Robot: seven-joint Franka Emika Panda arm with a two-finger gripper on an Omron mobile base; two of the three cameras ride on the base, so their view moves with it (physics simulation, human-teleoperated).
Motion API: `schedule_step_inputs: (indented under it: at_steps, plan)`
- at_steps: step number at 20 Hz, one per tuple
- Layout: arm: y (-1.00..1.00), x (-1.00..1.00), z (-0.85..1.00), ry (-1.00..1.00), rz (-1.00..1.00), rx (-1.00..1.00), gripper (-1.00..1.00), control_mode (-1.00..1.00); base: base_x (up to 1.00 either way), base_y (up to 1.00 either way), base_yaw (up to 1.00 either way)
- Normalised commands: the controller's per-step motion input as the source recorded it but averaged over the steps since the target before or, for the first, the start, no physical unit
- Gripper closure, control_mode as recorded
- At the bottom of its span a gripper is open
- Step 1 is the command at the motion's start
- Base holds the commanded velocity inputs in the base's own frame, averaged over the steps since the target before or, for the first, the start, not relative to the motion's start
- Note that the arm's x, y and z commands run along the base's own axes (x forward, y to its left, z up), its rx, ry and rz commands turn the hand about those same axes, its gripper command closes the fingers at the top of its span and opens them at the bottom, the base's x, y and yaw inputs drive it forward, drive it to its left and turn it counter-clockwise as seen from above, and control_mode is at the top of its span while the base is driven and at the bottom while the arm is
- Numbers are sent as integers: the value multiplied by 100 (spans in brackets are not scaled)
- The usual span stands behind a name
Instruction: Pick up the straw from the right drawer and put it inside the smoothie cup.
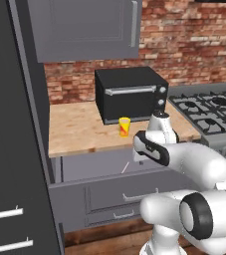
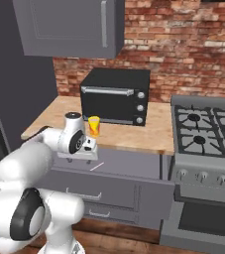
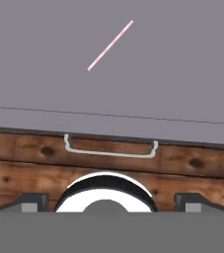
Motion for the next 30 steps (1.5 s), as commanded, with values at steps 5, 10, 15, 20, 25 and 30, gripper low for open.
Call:
schedule_step_inputs:
  at_steps: [5, 10, 15, 20, 25, 30]
  plan:
    - [0, 27, -17, 8, 0, 0, -100, -100, 0, 0, 0]
    - [0, 26, -33, 6, 0, 0, -100, -100, 0, 0, 0]
    - [0, 25, -44, 2, 0, 0, -100, -100, 0, 0, 0]
    - [0, 29, -20, 0, 0, 2, -100, -100, 0, 0, 0]
    - [0, 34, -16, 0, 0, 1, -100, -100, 0, 0, 0]
    - [0, 30, -32, 0, 0, 0, -100, -100, 0, 0, 0]
